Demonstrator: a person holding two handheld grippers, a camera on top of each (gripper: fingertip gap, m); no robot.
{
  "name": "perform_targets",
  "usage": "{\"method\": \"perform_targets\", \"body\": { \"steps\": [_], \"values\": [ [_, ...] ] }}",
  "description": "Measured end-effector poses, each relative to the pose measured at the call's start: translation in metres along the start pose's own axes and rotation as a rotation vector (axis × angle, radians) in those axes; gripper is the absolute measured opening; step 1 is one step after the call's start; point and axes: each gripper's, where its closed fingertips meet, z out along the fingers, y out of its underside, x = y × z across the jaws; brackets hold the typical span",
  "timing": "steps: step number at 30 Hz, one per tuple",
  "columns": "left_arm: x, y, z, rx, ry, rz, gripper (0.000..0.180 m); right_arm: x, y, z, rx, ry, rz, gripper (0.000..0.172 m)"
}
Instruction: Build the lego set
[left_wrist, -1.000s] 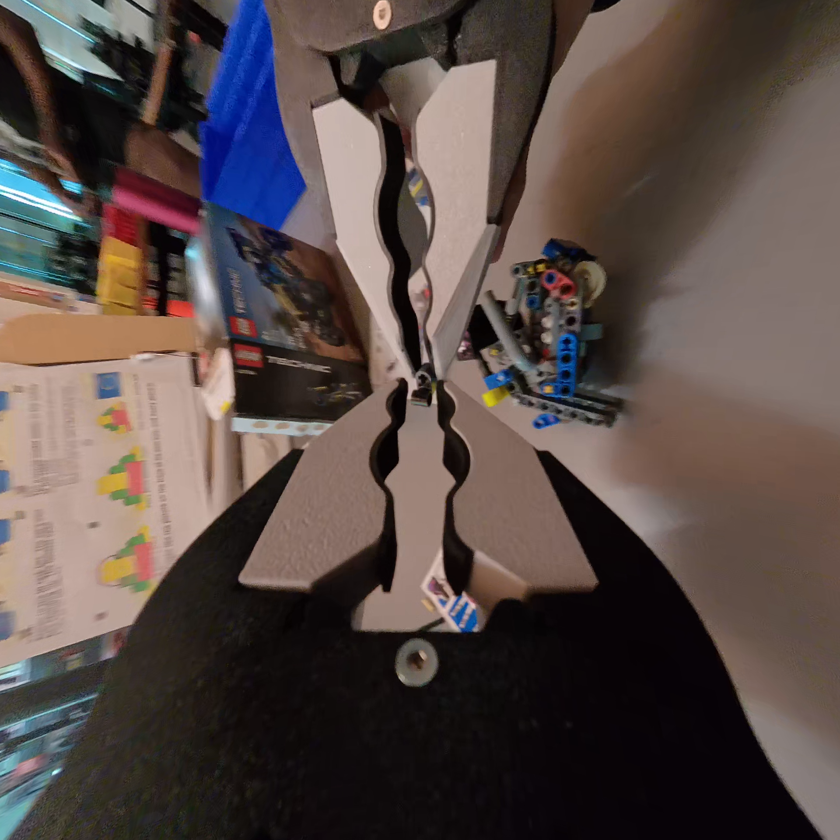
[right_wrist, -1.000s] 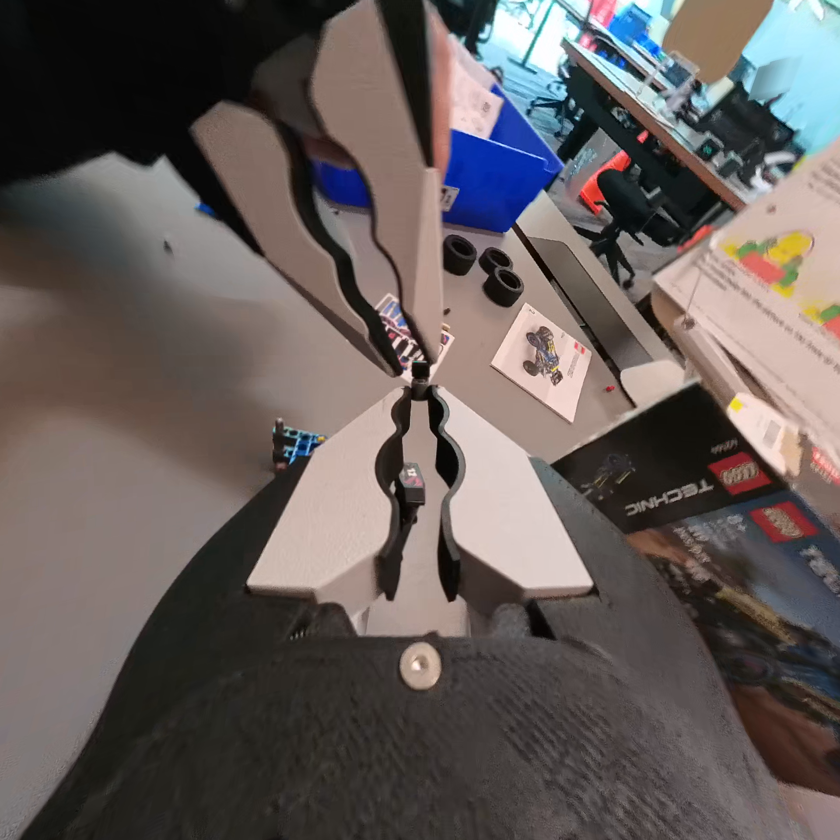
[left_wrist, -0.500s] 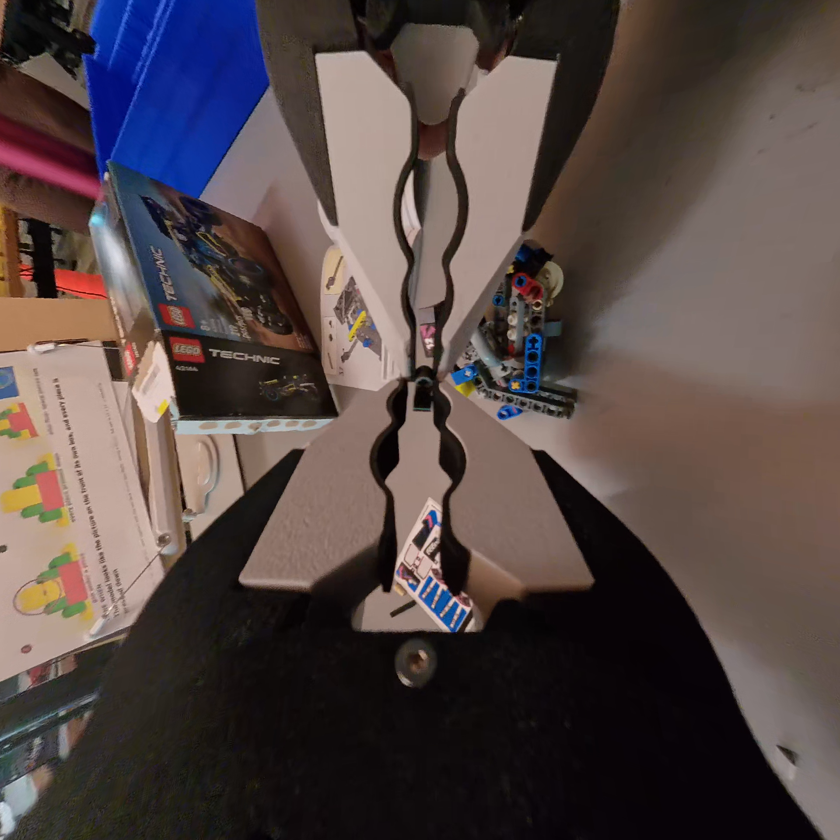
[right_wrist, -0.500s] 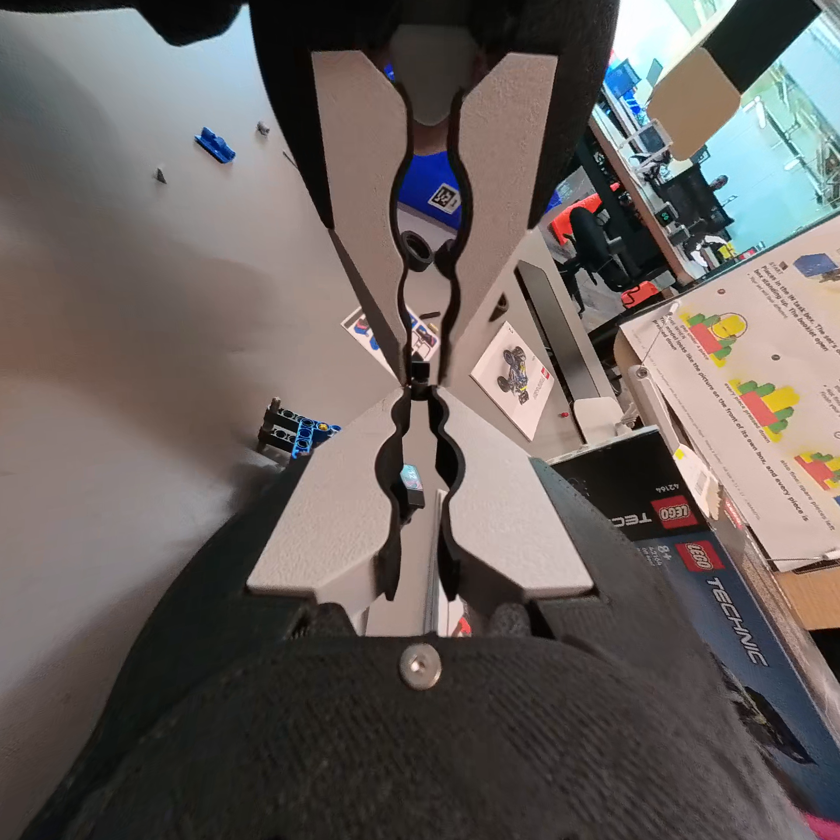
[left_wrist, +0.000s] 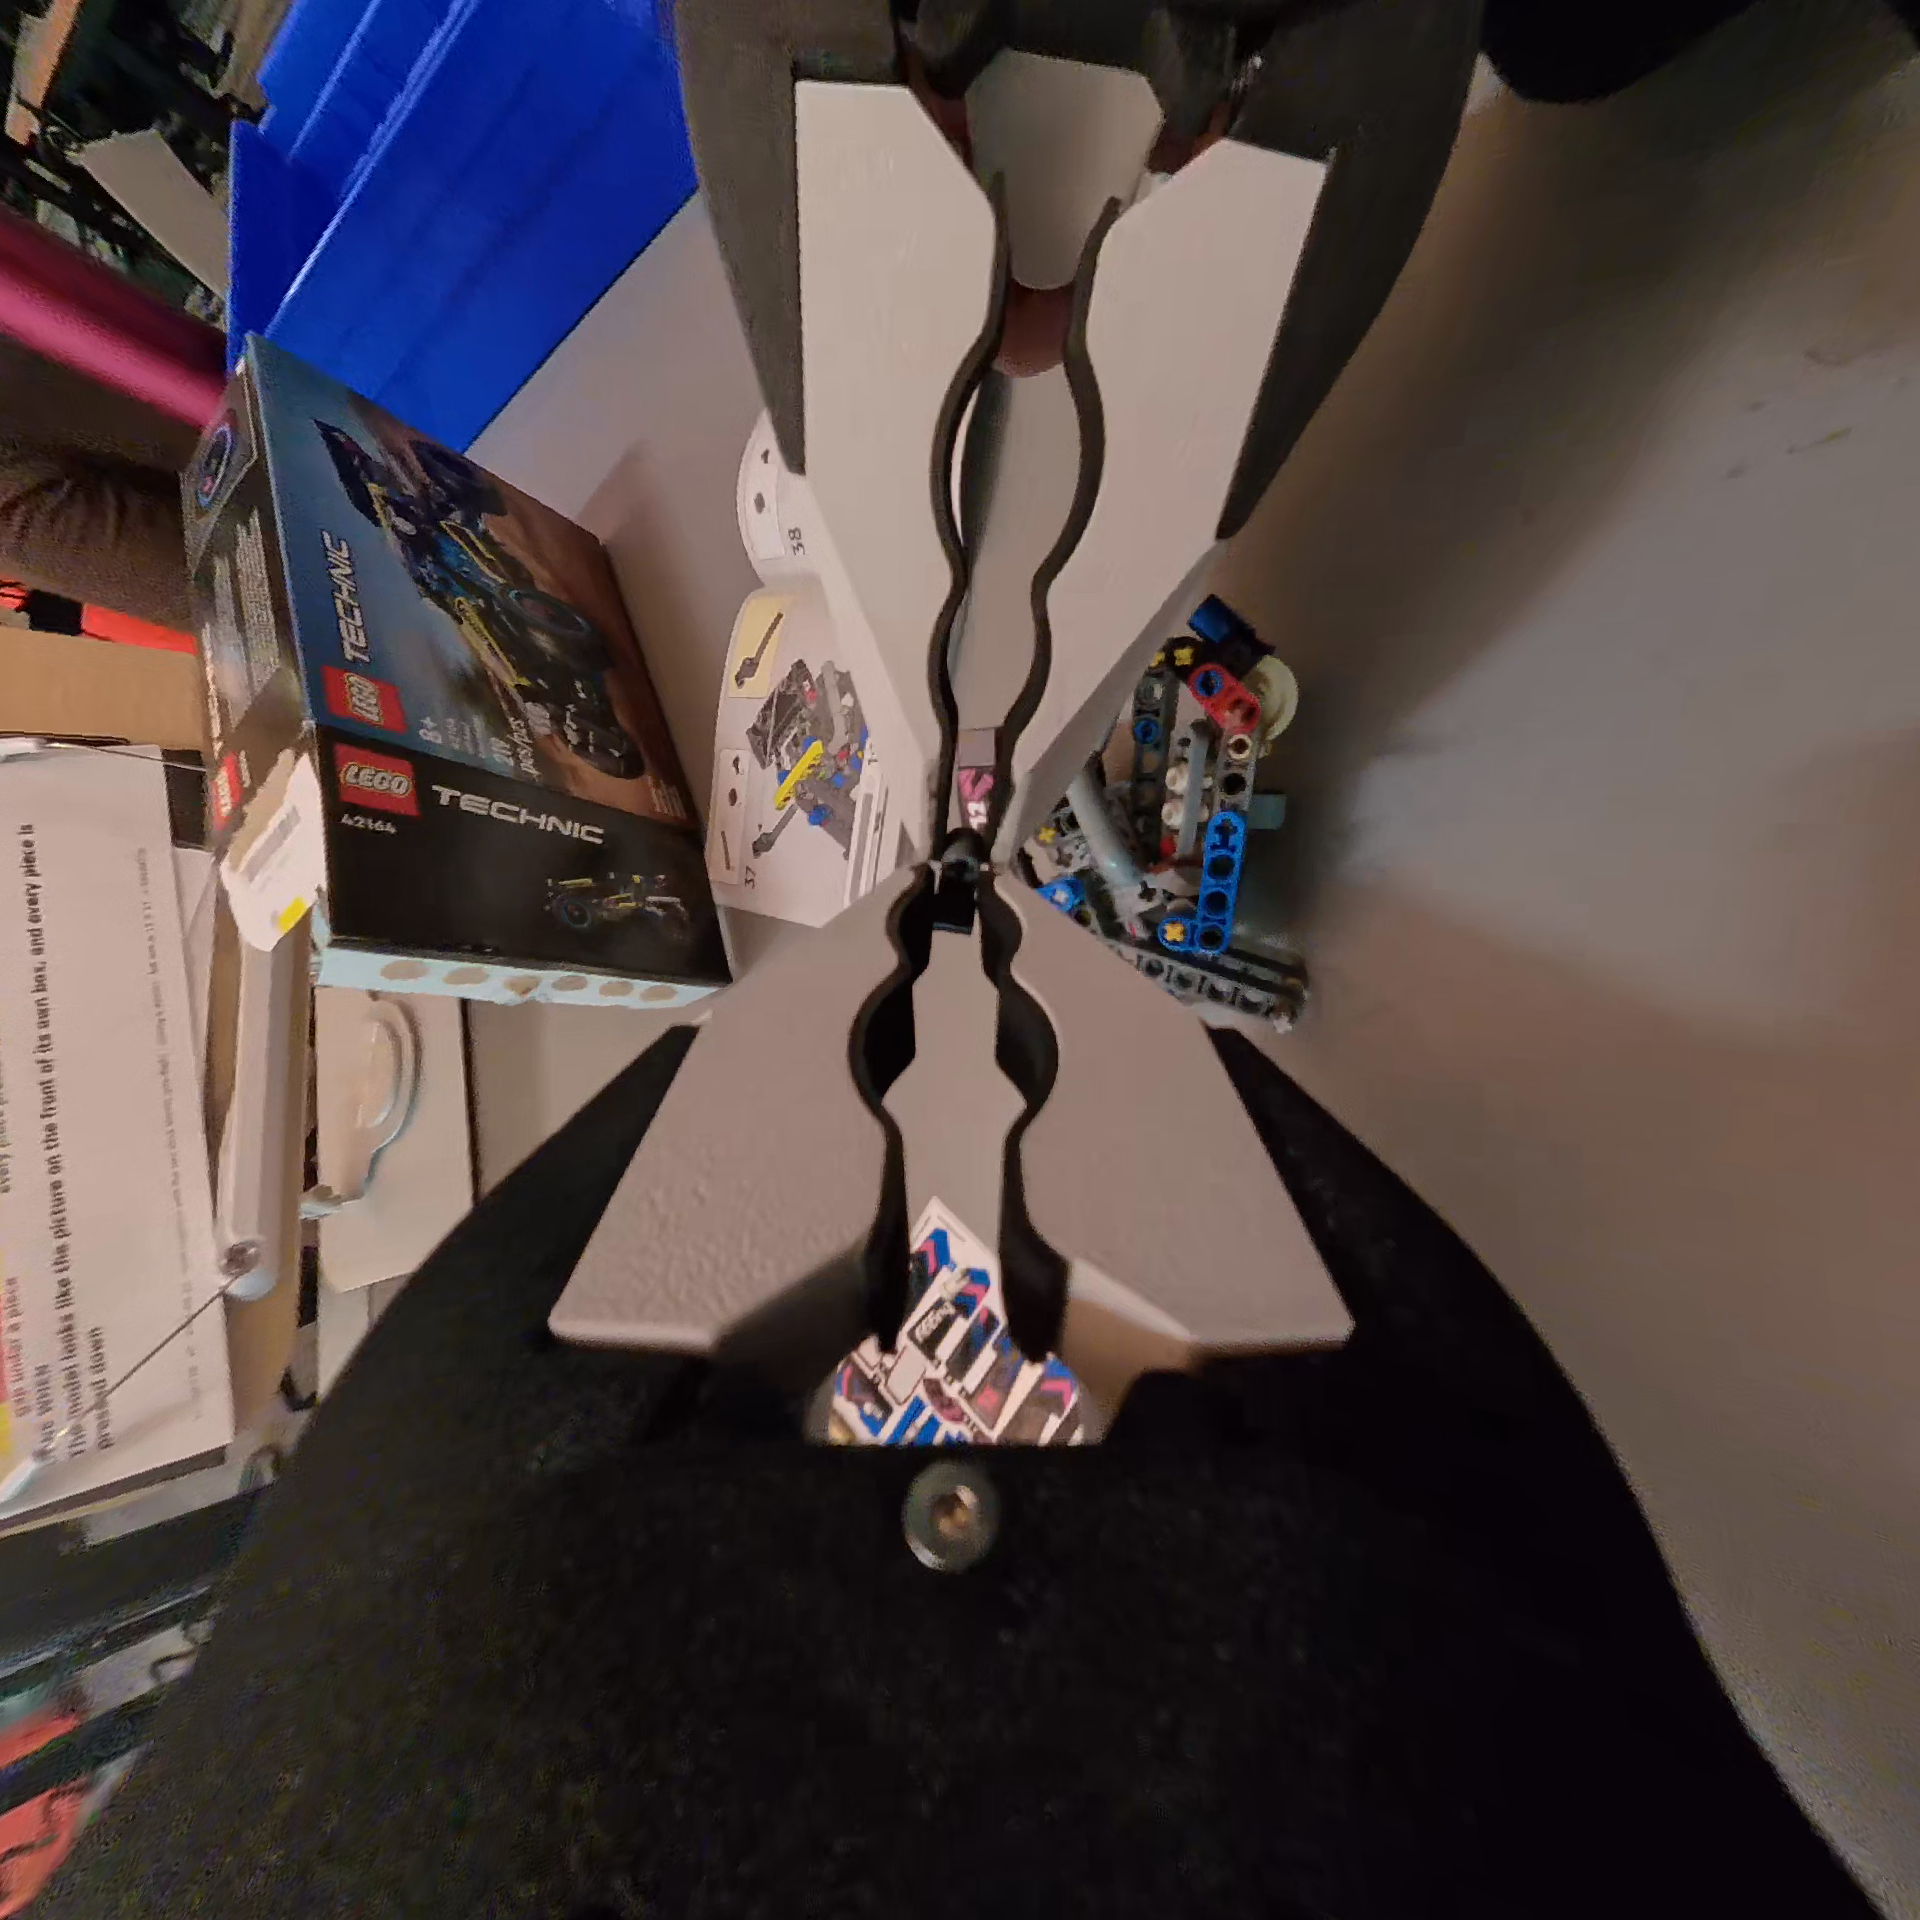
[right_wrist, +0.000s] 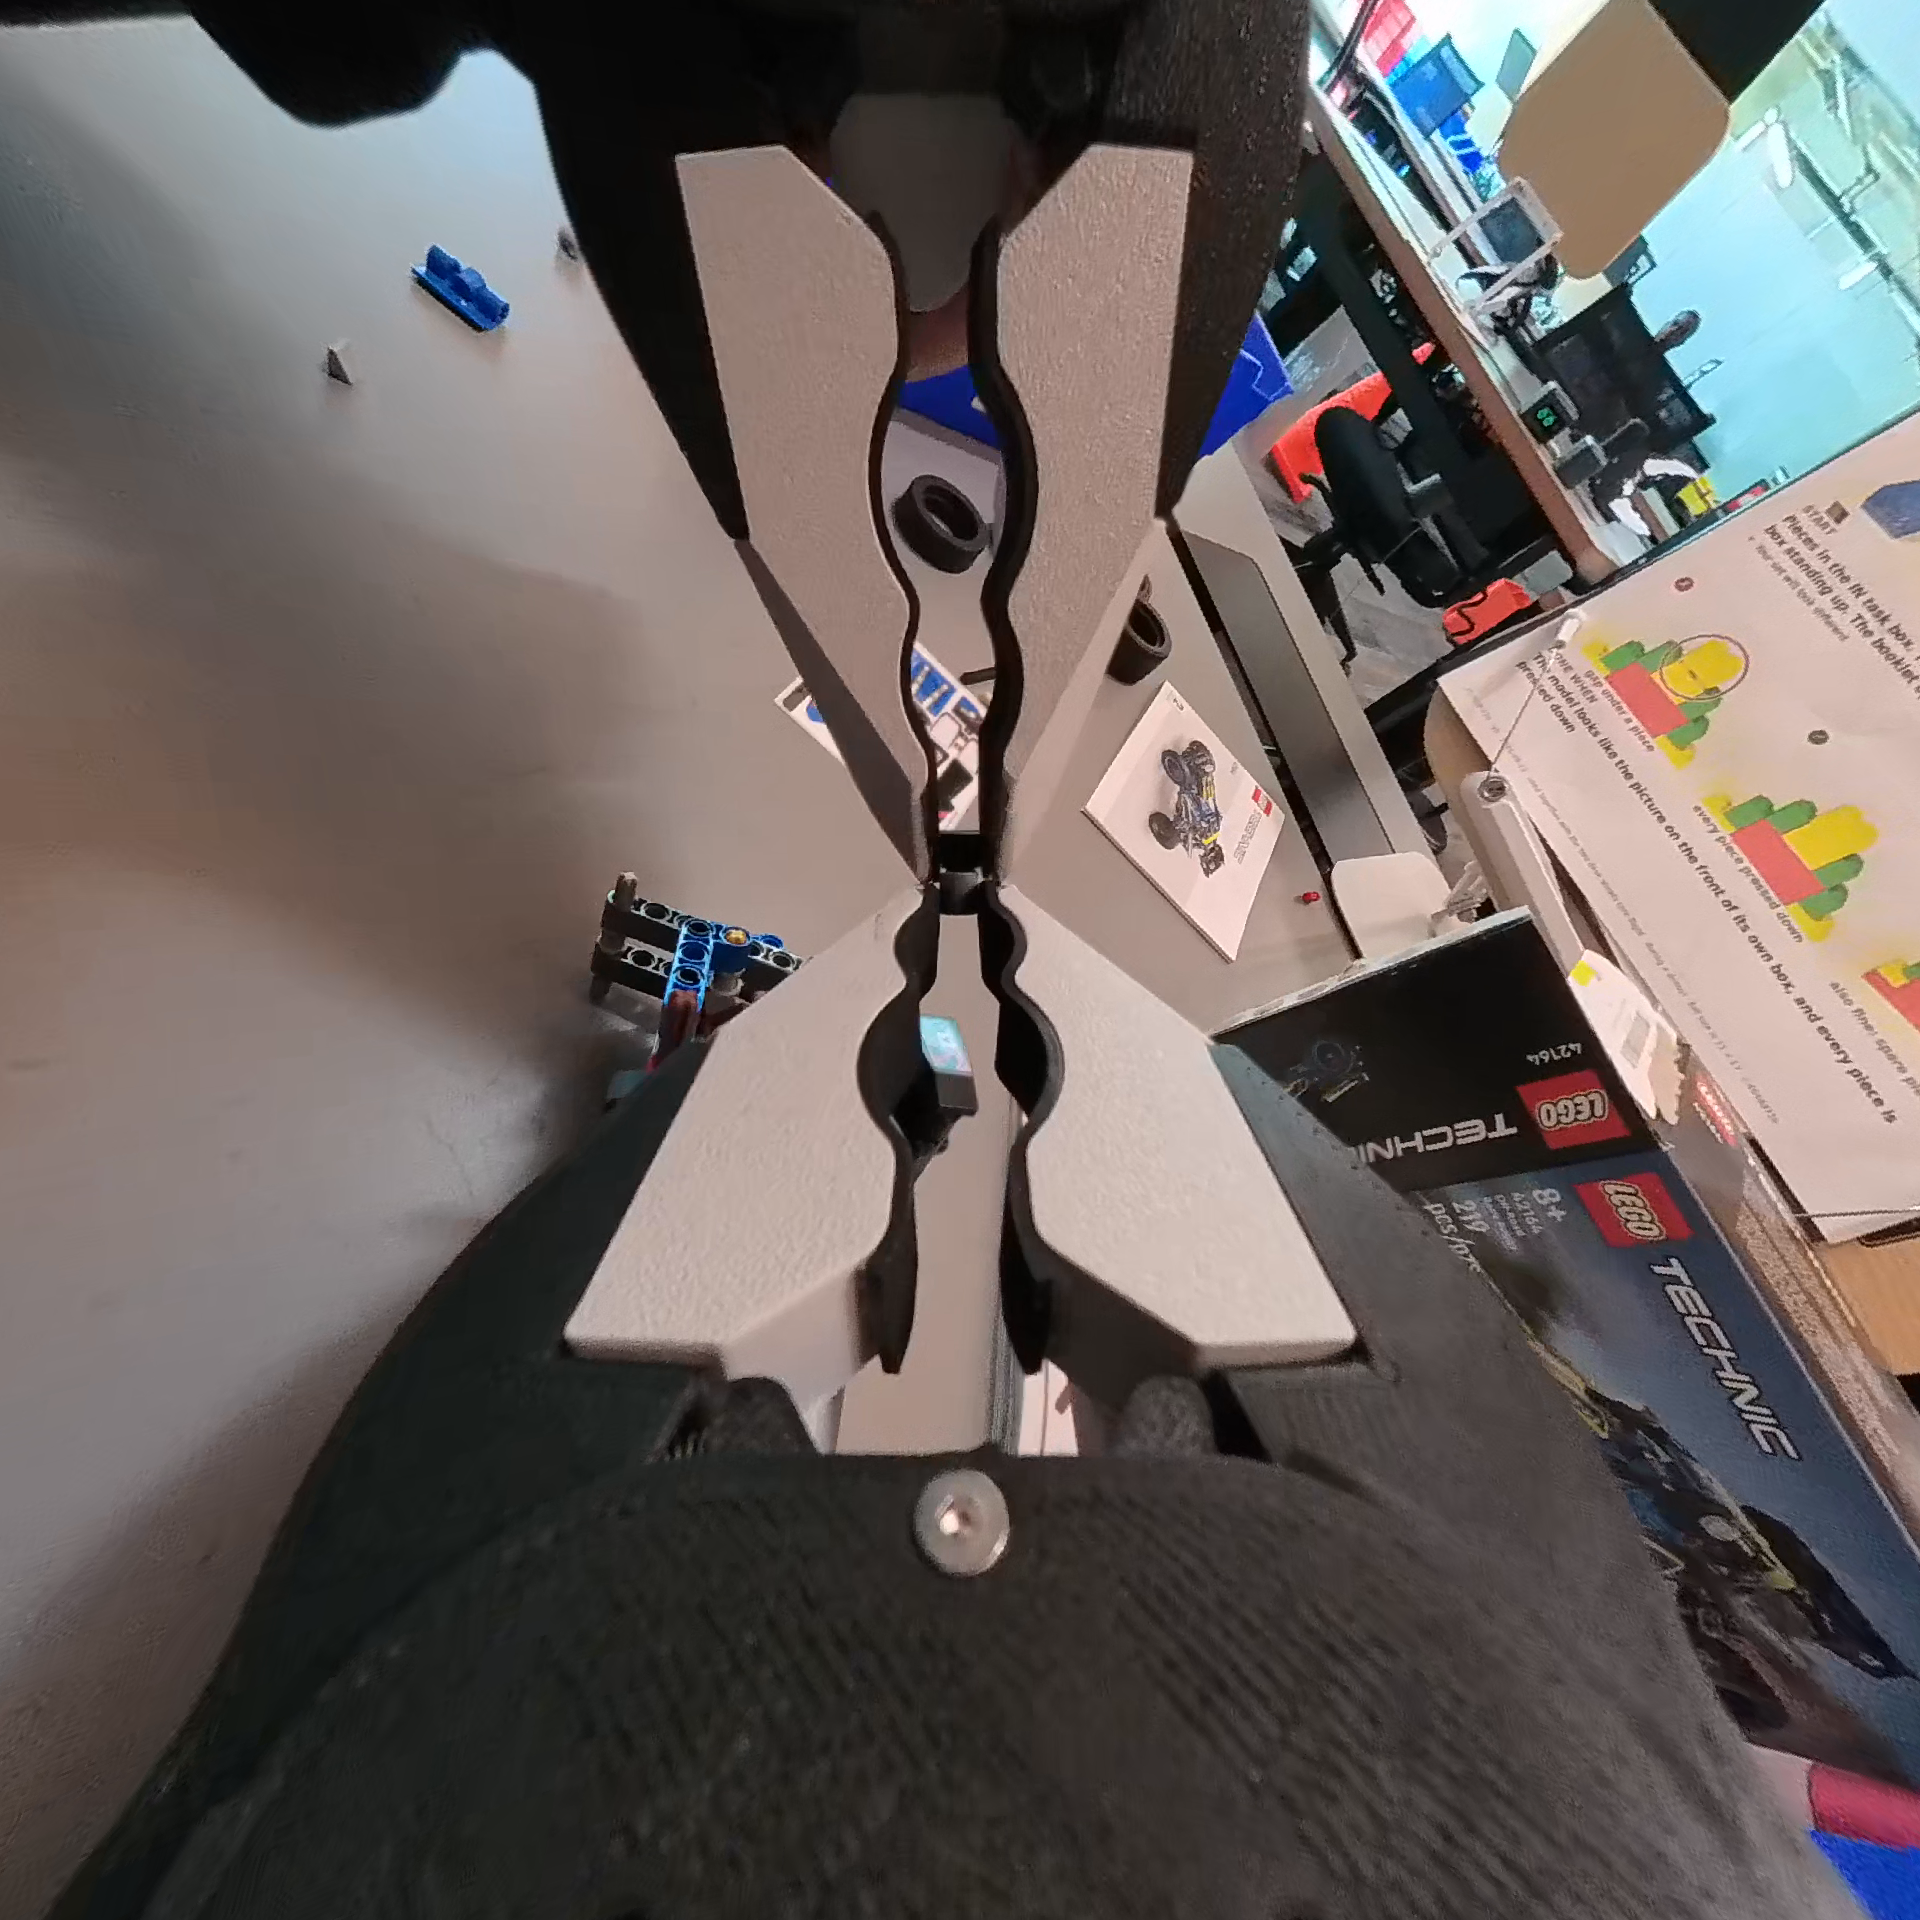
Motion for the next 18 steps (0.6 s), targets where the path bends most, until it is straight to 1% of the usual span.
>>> {"method": "perform_targets", "body": {
  "steps": [6, 9, 11, 13, 14, 16, 17, 18],
  "values": [
    [0.004, 0.001, 0.003, 0.105, 0.062, -0.037, 0.004, -0.005, 0.003, 0.0, 0.011, -0.036, -0.016, 0.004],
    [0.005, 0.003, 0.005, 0.129, 0.08, -0.075, 0.004, -0.006, 0.005, 0.001, 0.024, -0.058, -0.001, 0.004],
    [0.005, 0.009, 0.006, 0.115, 0.079, -0.089, 0.004, -0.005, 0.0, -0.001, 0.065, -0.07, 0.018, 0.006],
    [0.005, 0.017, 0.007, 0.089, 0.086, -0.101, 0.004, -0.004, -0.002, -0.006, 0.104, -0.086, 0.058, 0.023],
    [0.007, 0.021, 0.008, 0.082, 0.104, -0.111, 0.003, -0.003, 0.001, -0.009, 0.1, -0.106, 0.088, 0.035],
    [0.016, 0.031, 0.011, 0.046, 0.165, -0.114, 0.003, -0.006, 0.015, -0.013, 0.059, -0.176, 0.188, 0.065],
    [0.02, 0.036, 0.013, 0.023, 0.19, -0.1, 0.003, -0.009, 0.024, -0.013, 0.031, -0.219, 0.253, 0.072],
    [0.025, 0.039, 0.015, 0.003, 0.224, -0.082, 0.003, -0.011, 0.027, -0.013, 0.043, -0.257, 0.327, 0.074]
  ]
}}
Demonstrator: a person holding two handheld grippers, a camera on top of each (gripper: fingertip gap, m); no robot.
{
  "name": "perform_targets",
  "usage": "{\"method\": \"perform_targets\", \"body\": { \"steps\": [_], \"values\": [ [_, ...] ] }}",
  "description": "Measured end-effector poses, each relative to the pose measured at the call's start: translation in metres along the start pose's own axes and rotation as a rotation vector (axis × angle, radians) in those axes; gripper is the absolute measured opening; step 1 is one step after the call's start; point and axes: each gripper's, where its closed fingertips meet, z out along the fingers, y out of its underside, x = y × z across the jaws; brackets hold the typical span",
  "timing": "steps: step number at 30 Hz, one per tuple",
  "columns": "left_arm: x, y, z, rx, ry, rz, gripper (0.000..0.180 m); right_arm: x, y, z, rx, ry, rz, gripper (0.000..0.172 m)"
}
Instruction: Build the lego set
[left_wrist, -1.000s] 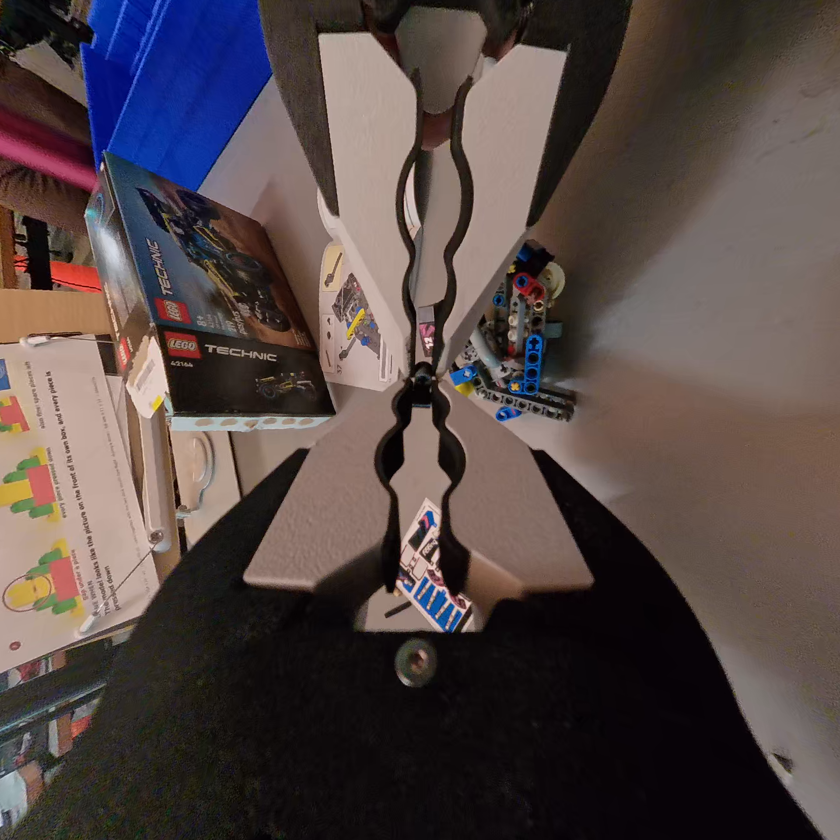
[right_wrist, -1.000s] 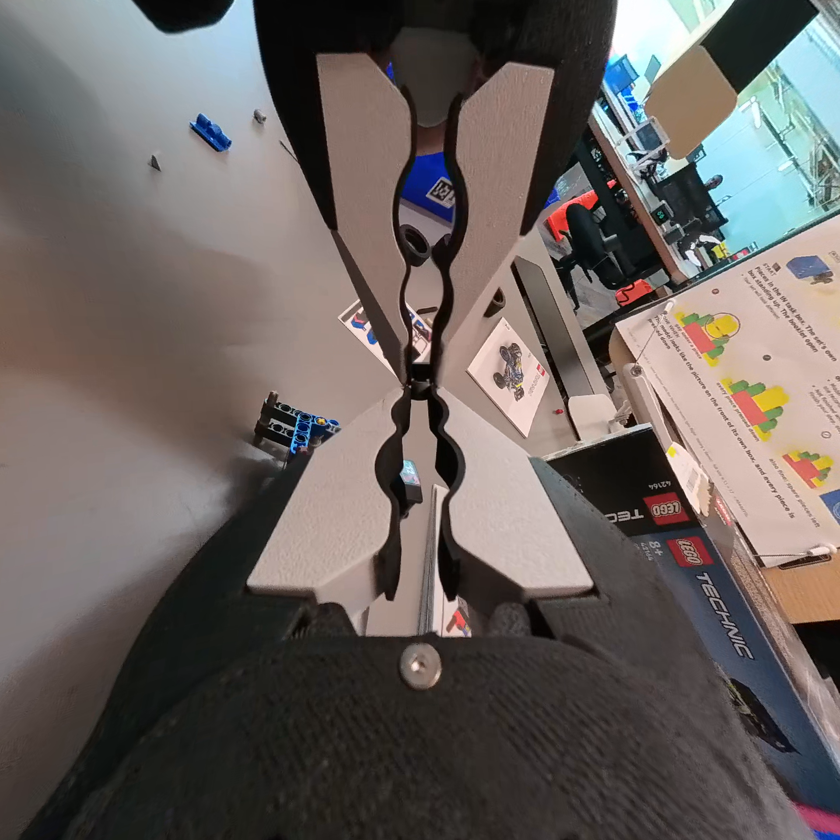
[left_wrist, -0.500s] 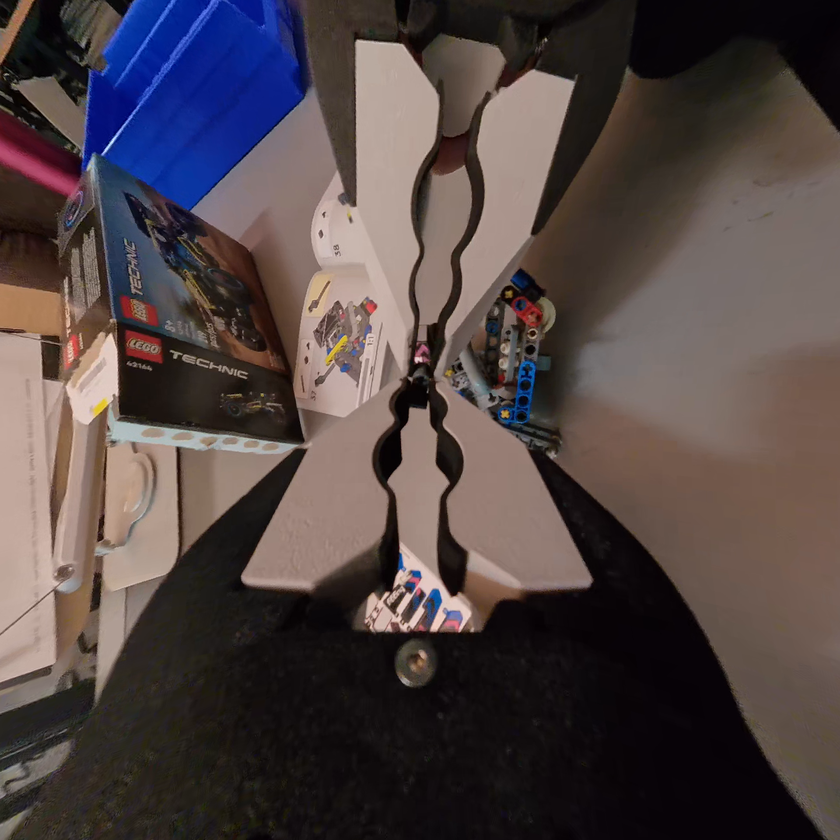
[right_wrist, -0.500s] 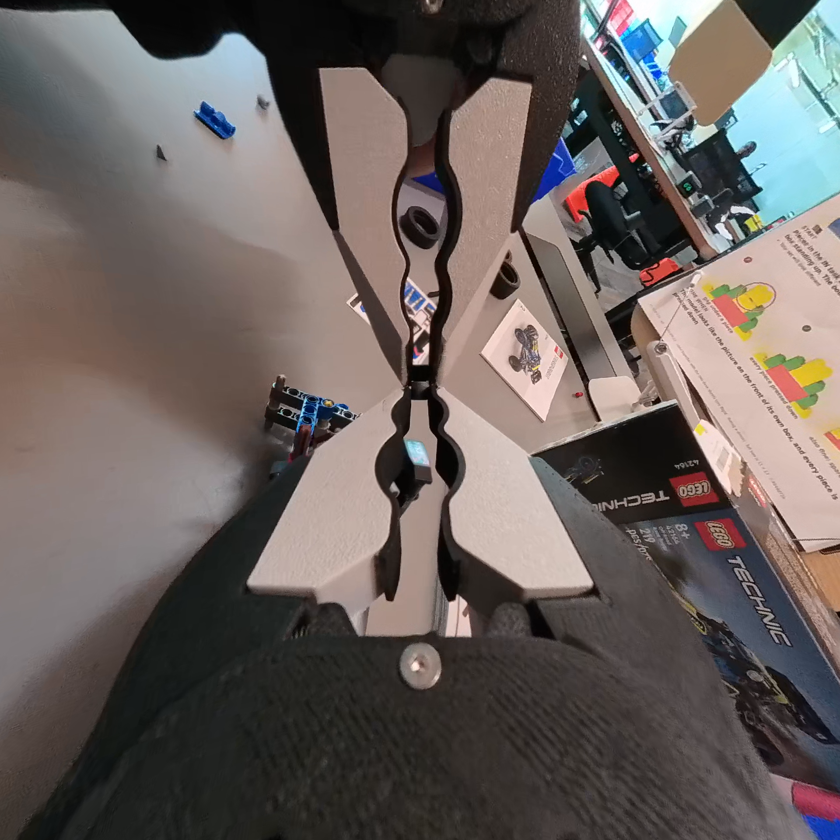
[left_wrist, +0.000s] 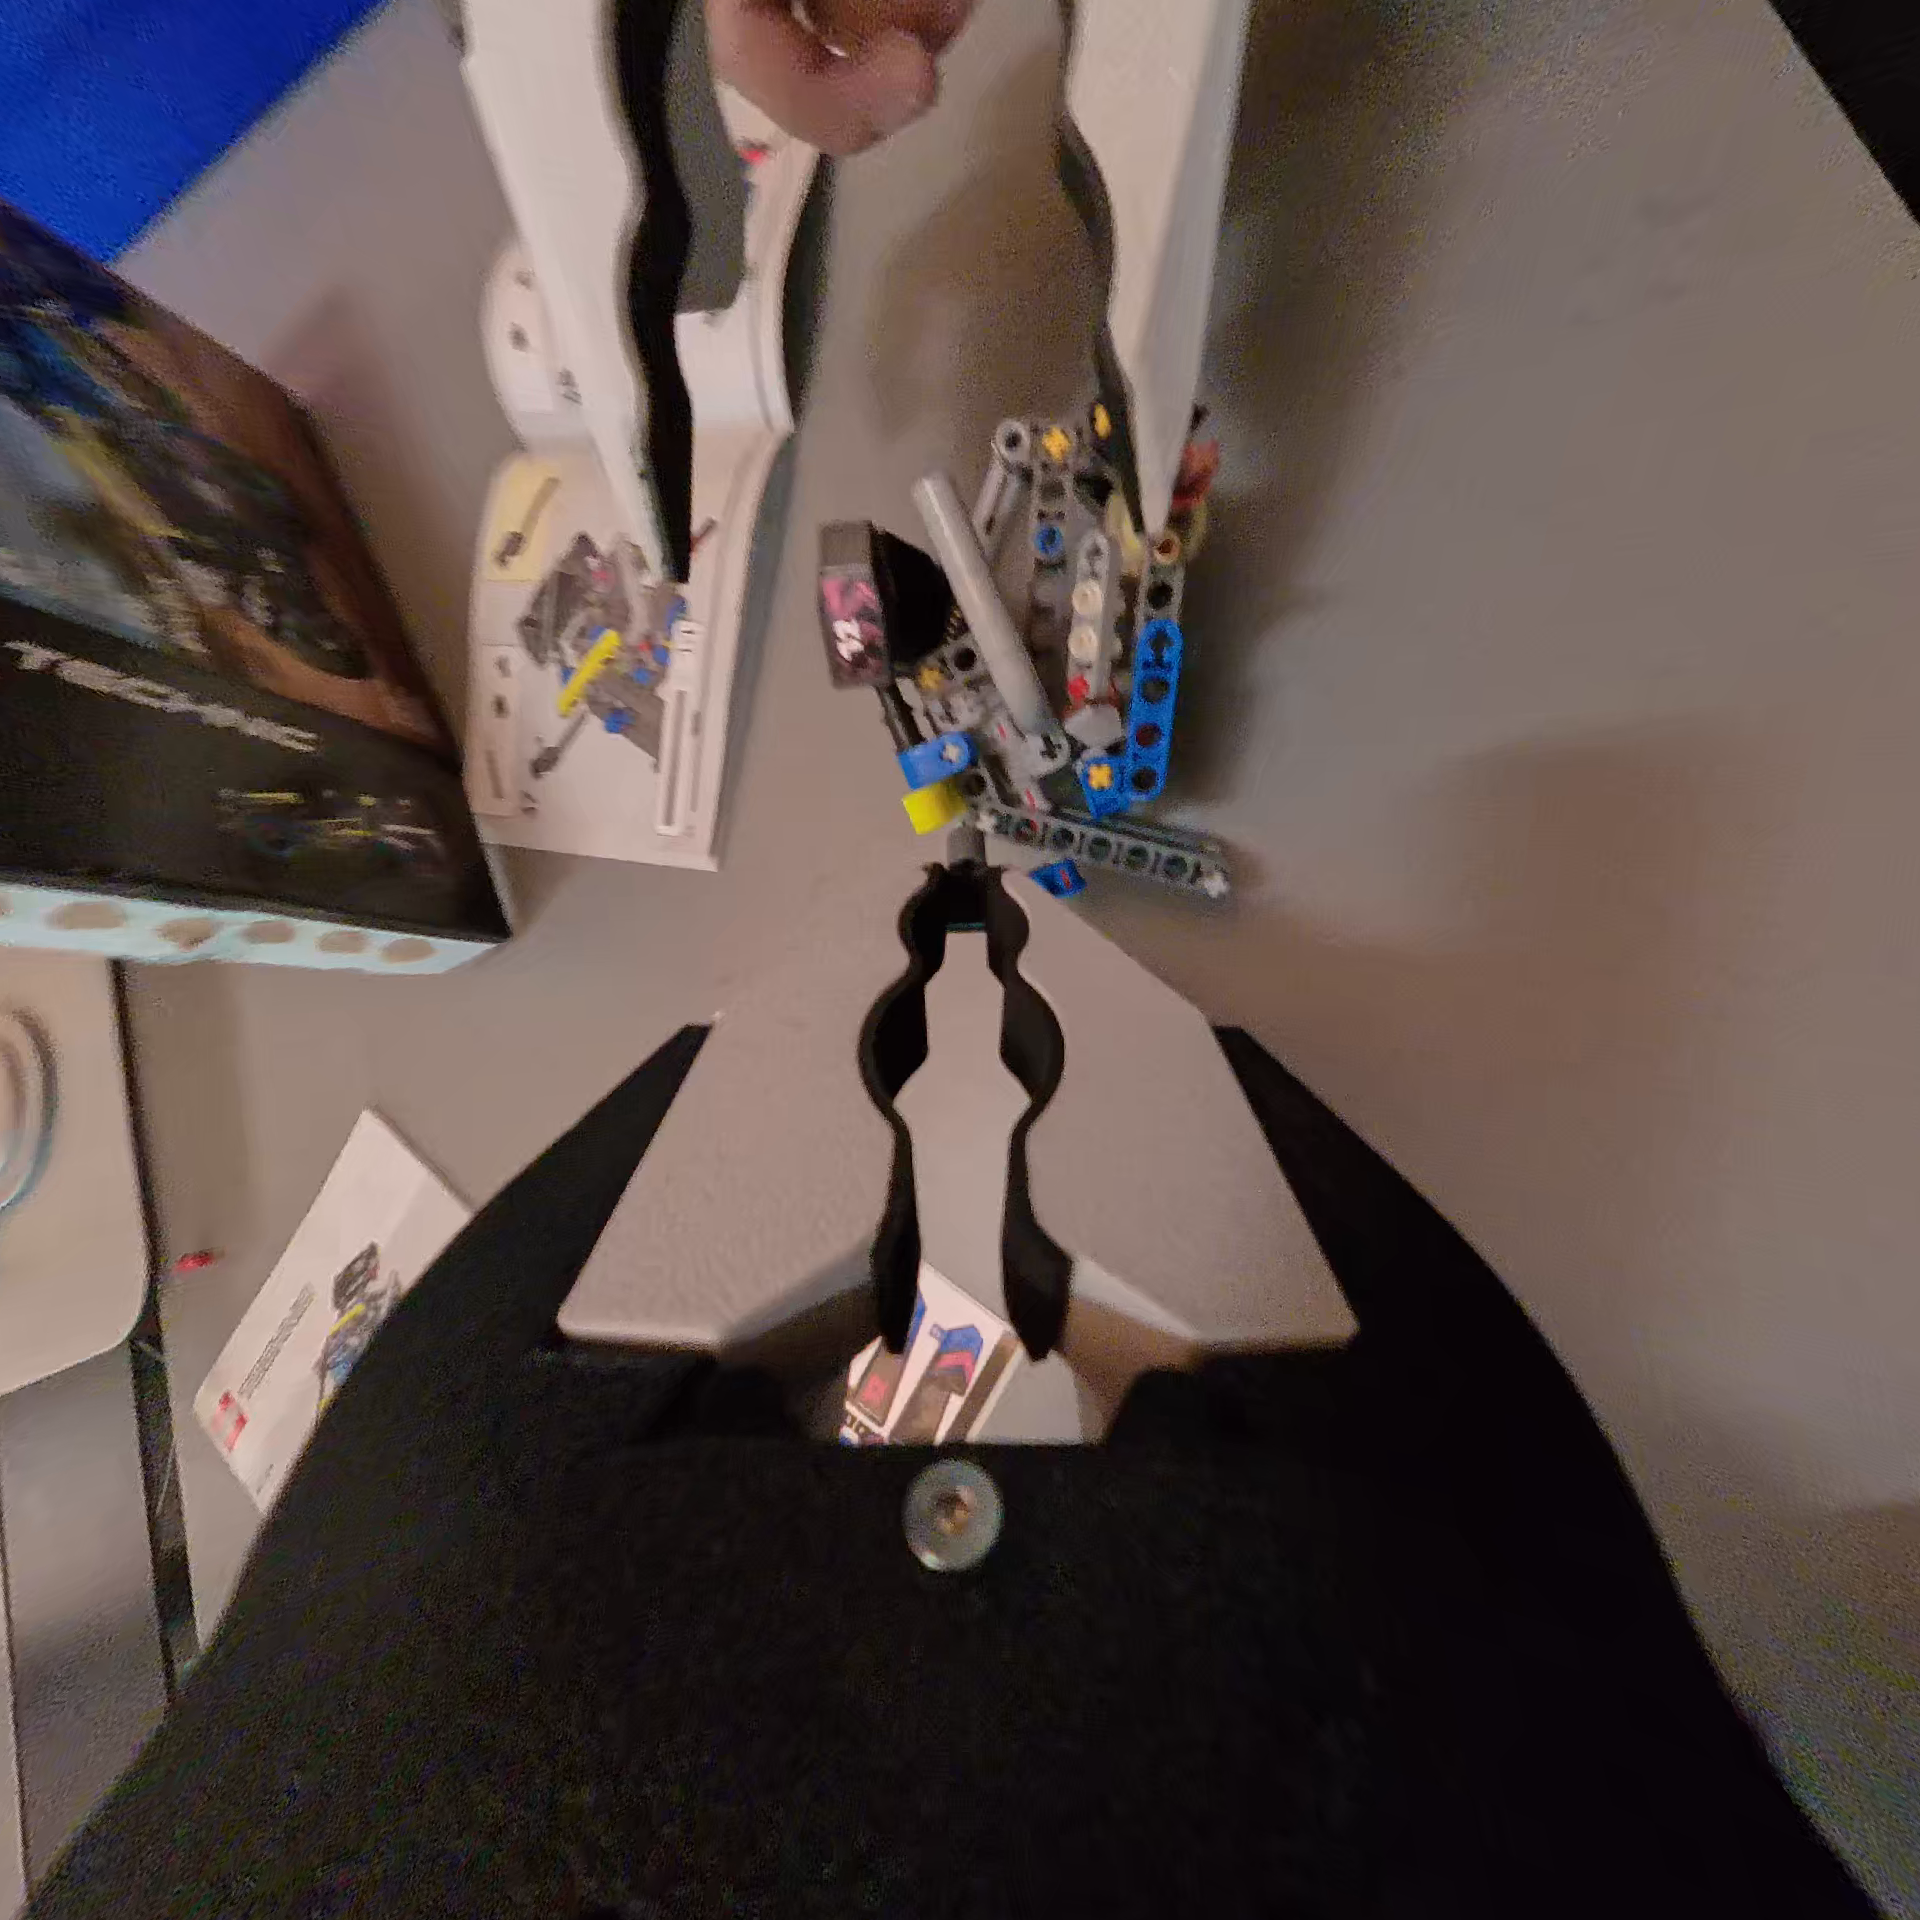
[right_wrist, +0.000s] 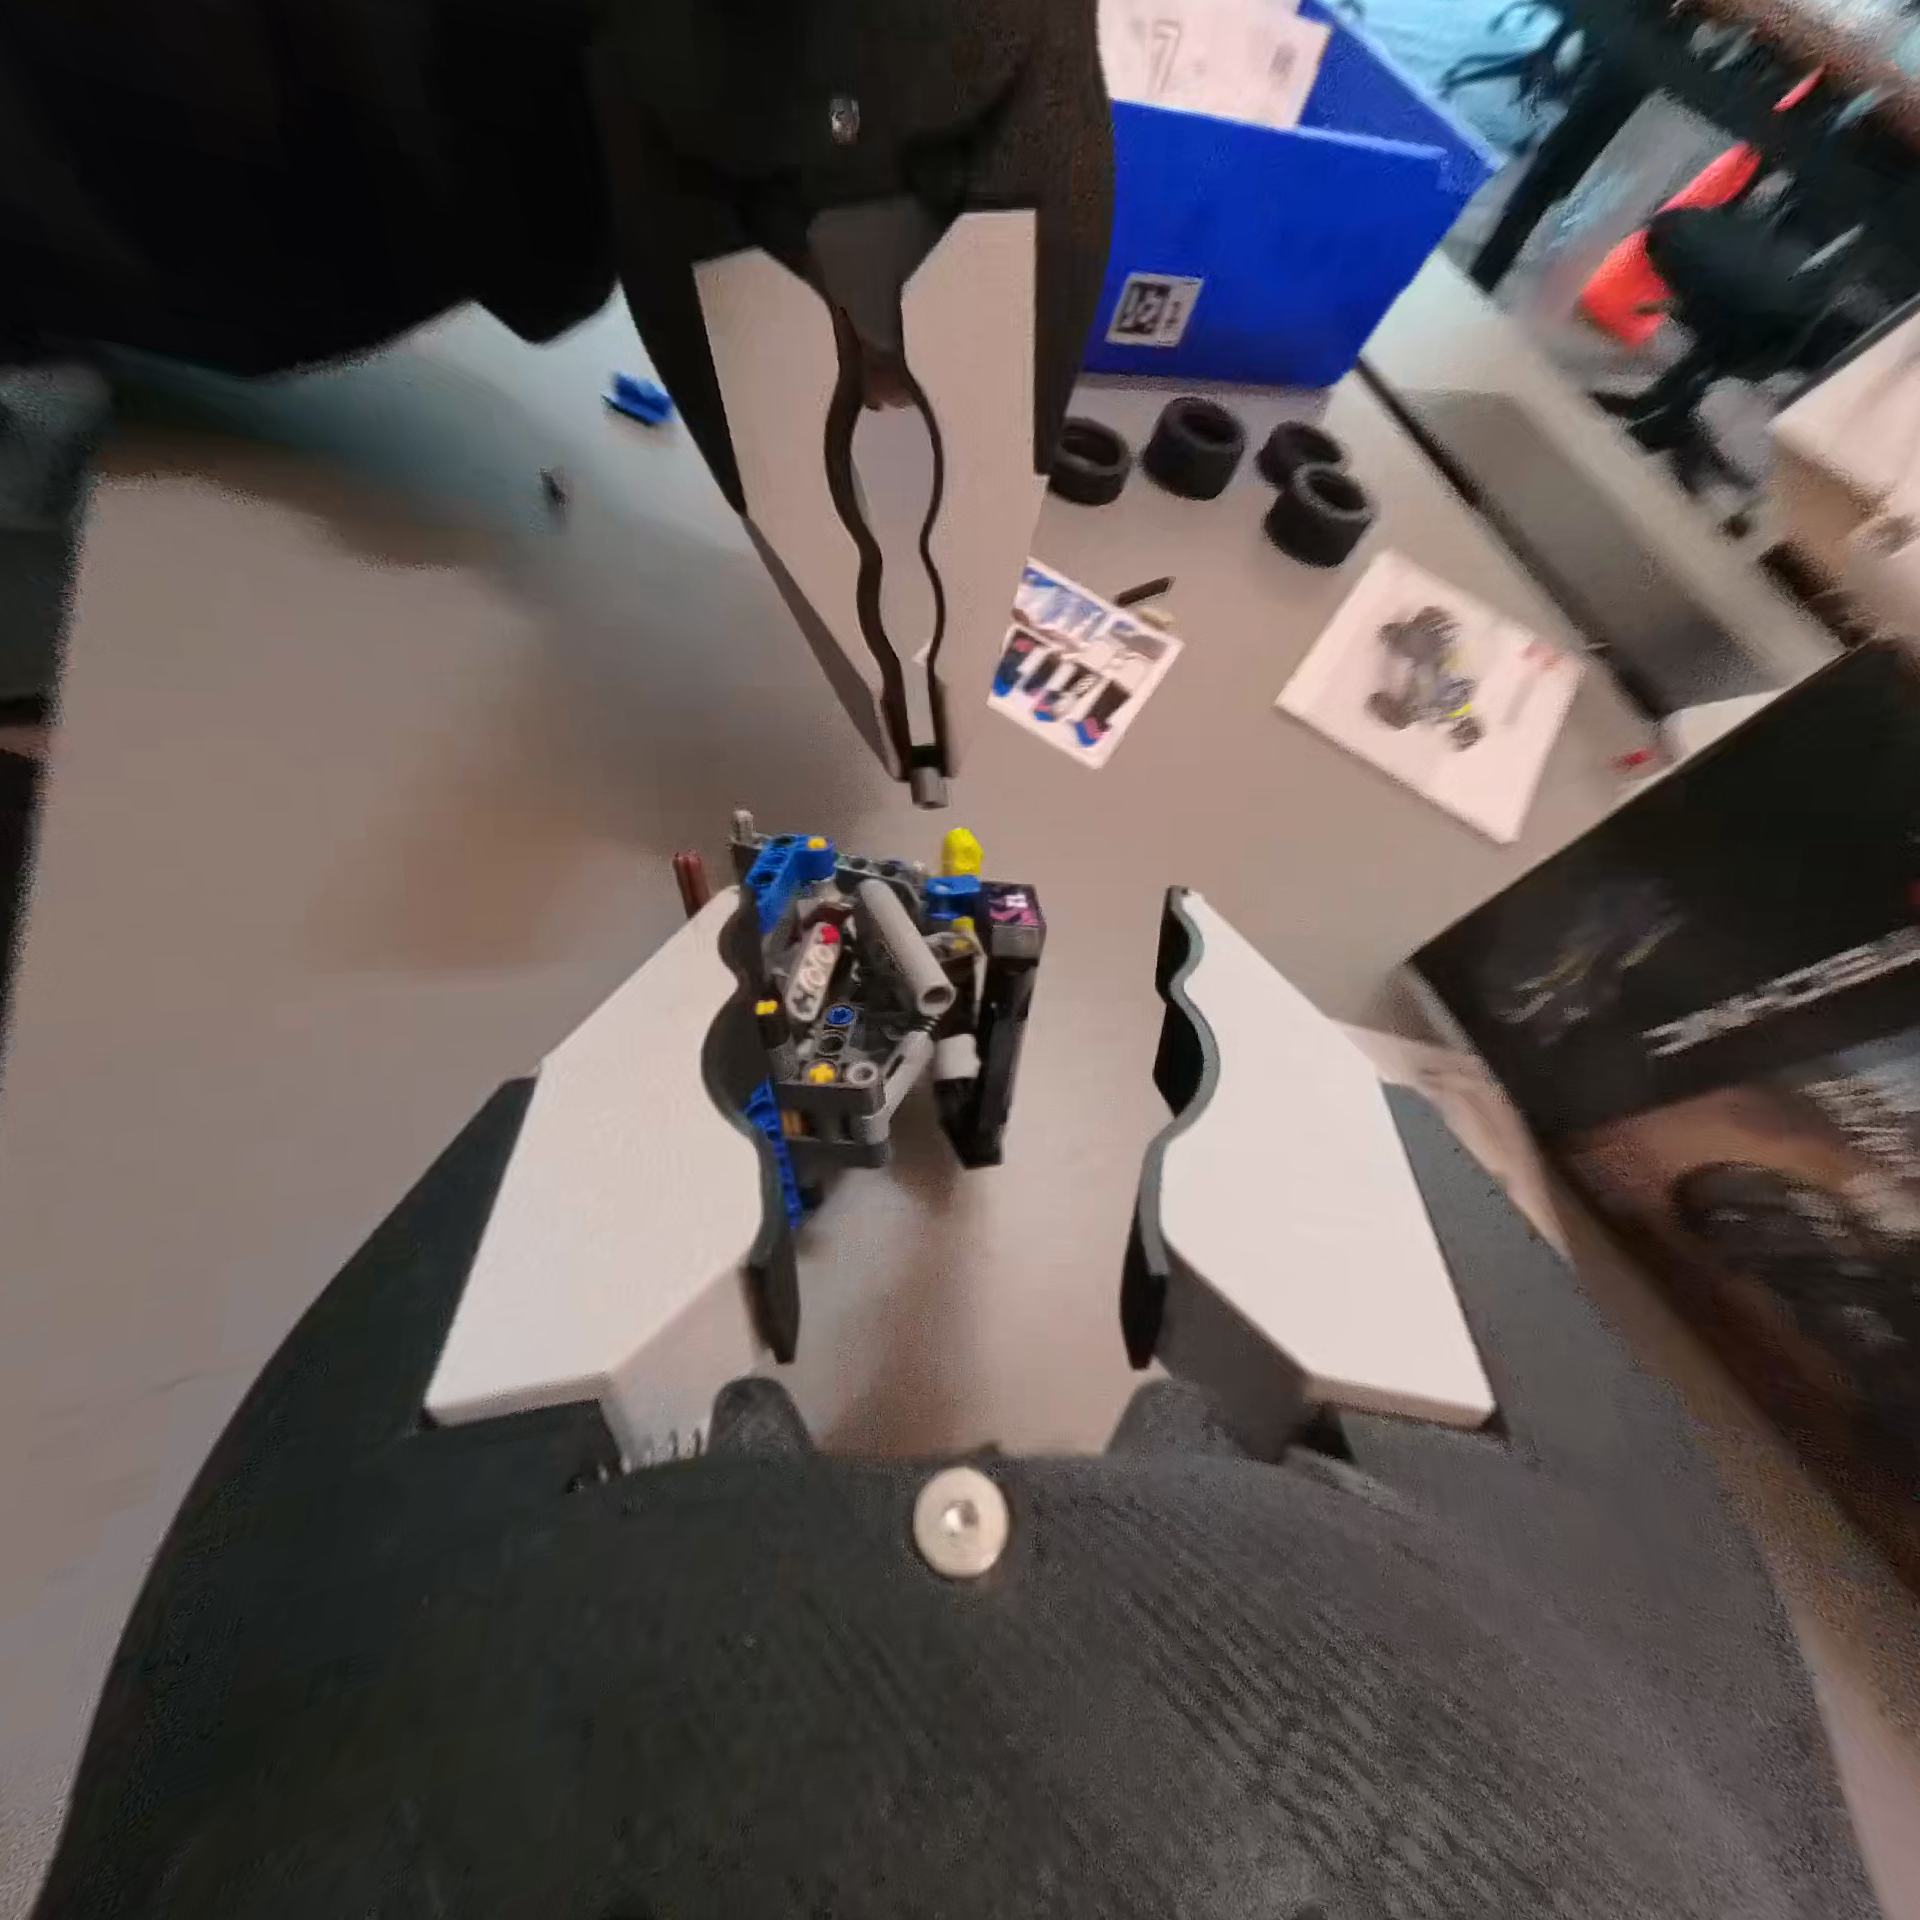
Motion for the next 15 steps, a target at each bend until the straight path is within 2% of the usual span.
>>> {"method": "perform_targets", "body": {
  "steps": [4, 5, 8, 11, 15],
  "values": [
    [0.003, -0.001, 0.007, -0.032, 0.061, 0.066, 0.003, -0.013, 0.0, -0.003, 0.102, -0.184, 0.132, 0.061],
    [0.003, -0.003, 0.008, -0.034, 0.069, 0.085, 0.003, -0.011, -0.003, -0.008, 0.133, -0.194, 0.137, 0.056],
    [0.005, -0.004, 0.011, -0.054, 0.1, 0.143, 0.003, 0.01, -0.004, -0.024, 0.211, -0.198, 0.206, 0.056],
    [0.007, -0.003, 0.014, -0.066, 0.129, 0.168, 0.003, 0.014, 0.012, -0.017, 0.143, -0.289, 0.298, 0.051],
    [0.006, -0.001, 0.019, -0.068, 0.147, 0.167, 0.003, -0.002, 0.027, 0.004, 0.037, -0.361, 0.267, 0.059]
  ]
}}
